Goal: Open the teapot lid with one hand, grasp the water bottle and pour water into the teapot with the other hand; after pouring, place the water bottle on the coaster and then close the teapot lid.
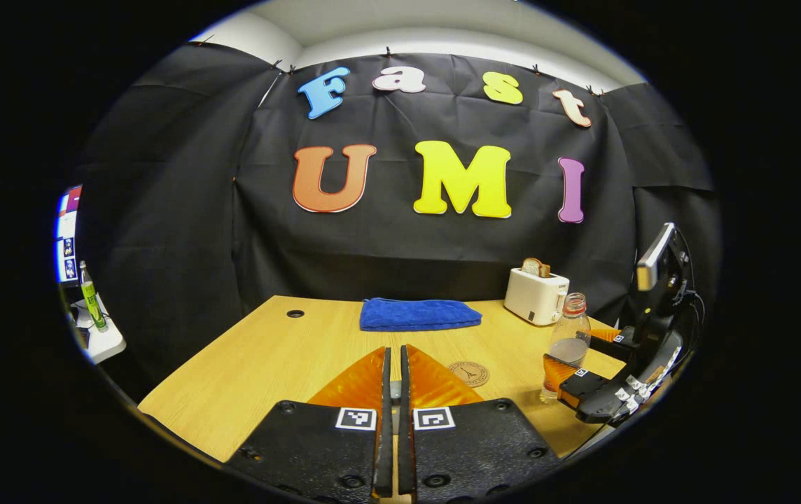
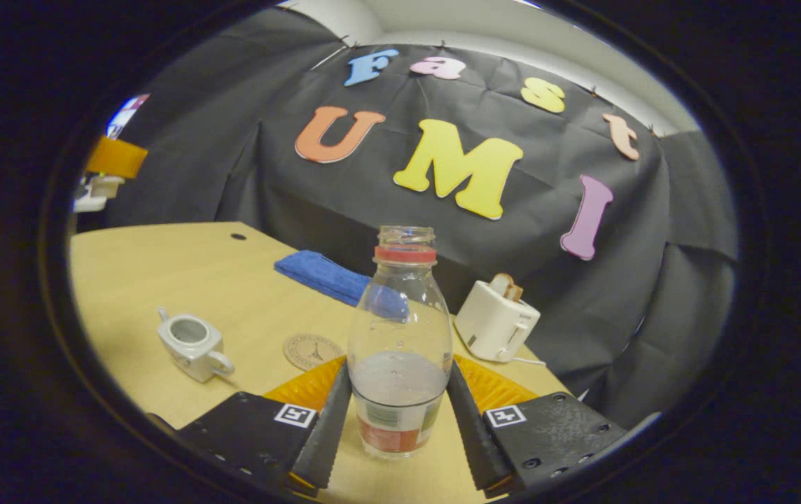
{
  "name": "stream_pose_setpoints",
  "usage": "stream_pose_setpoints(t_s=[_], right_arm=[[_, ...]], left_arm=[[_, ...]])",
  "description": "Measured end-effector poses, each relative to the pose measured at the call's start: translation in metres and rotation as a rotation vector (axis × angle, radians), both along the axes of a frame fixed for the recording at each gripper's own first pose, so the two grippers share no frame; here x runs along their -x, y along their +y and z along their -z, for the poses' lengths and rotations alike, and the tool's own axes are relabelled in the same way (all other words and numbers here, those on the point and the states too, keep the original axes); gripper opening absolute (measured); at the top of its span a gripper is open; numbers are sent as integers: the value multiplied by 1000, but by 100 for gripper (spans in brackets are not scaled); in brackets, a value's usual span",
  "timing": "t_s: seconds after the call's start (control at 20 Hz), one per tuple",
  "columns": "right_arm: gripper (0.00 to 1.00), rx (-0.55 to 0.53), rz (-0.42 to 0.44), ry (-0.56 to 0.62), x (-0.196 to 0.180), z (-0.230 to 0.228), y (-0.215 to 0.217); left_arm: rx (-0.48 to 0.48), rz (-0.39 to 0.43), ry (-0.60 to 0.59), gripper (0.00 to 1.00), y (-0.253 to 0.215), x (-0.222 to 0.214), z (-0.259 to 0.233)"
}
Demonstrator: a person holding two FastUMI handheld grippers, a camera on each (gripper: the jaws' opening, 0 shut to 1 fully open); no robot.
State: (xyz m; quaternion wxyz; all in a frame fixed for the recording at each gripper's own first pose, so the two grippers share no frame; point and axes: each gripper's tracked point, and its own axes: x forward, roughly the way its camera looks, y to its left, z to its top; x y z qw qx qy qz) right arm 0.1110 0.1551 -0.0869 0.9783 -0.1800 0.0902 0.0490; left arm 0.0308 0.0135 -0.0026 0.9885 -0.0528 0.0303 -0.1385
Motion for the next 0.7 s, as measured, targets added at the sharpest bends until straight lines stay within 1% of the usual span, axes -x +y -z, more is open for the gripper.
stream_pose_setpoints(t_s=[0.2, 0.4, 0.45, 0.7], right_arm=[[74, 187, -36, 22, 0, 6, 21], [73, 389, -61, 30, -1, 17, 32], [75, 435, -69, 33, -1, 19, 34], [75, 637, -78, -7, -8, 18, 40]], left_arm=[[0, -22, -9, 6, 22, 3, -4], [27, -46, -12, 5, 41, 3, -8], [38, -46, -13, 5, 43, 4, -10], [33, -50, -14, 5, 47, 4, -9]])
